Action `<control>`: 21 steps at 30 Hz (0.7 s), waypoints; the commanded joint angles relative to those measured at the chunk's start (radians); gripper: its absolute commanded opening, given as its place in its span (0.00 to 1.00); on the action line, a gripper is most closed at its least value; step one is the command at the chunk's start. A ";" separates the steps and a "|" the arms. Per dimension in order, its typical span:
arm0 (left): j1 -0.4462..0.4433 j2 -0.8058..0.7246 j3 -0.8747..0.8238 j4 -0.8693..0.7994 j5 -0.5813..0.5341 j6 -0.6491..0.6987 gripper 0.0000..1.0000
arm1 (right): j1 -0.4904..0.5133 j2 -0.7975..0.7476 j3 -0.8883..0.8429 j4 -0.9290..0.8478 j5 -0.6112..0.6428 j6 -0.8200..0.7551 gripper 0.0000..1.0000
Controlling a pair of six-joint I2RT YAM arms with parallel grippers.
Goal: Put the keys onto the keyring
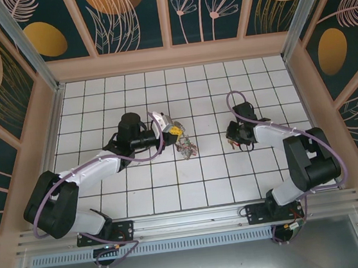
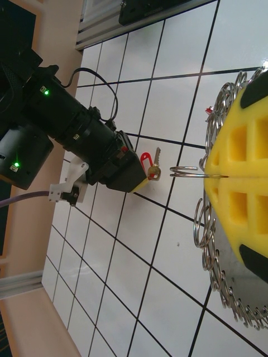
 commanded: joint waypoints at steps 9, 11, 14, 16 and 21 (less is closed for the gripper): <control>-0.002 -0.009 0.040 0.014 0.017 0.007 0.00 | 0.018 0.014 0.018 -0.015 0.027 -0.025 0.17; -0.003 -0.008 0.039 0.014 0.017 0.007 0.00 | 0.018 0.015 0.020 -0.018 0.028 -0.026 0.14; -0.002 -0.009 0.039 0.014 0.017 0.005 0.00 | 0.021 0.020 0.028 -0.035 0.044 -0.032 0.06; -0.003 -0.010 0.037 0.015 0.016 0.006 0.00 | 0.022 0.018 0.030 -0.044 0.055 -0.033 0.08; -0.002 -0.011 0.039 0.014 0.015 0.007 0.00 | 0.022 0.017 0.035 -0.067 0.064 -0.039 0.08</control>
